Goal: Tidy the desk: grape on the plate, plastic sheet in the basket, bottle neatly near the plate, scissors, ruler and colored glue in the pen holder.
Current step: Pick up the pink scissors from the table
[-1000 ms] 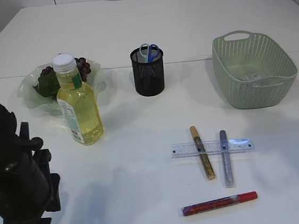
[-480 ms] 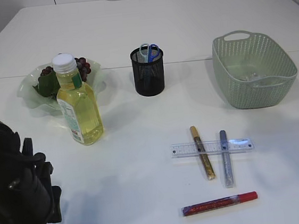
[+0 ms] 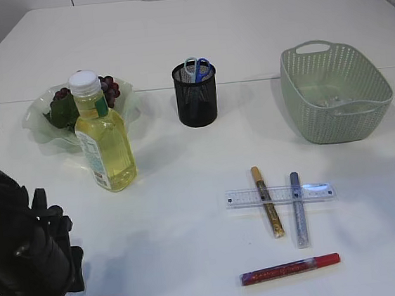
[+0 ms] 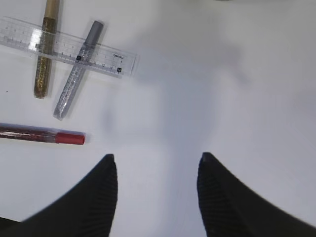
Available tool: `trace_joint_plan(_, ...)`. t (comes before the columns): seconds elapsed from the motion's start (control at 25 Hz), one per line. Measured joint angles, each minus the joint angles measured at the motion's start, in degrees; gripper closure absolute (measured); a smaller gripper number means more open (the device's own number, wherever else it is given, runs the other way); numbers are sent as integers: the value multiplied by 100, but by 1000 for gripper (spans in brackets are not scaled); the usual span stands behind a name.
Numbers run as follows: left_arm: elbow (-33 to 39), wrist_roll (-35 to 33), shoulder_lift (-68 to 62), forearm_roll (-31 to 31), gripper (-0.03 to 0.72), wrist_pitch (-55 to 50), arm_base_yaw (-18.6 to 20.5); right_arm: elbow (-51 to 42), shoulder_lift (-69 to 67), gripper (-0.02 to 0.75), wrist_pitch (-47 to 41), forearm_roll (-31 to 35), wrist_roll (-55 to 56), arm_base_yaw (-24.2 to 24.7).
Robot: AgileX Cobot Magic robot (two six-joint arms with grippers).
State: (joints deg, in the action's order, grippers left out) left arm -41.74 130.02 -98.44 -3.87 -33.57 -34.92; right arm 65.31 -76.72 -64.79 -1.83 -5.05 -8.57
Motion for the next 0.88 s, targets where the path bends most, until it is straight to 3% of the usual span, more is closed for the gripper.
trace_joint_plan(0.88, 0, -53, -98, -66, 315, 44, 152, 0, 0, 320, 0, 23, 0, 0)
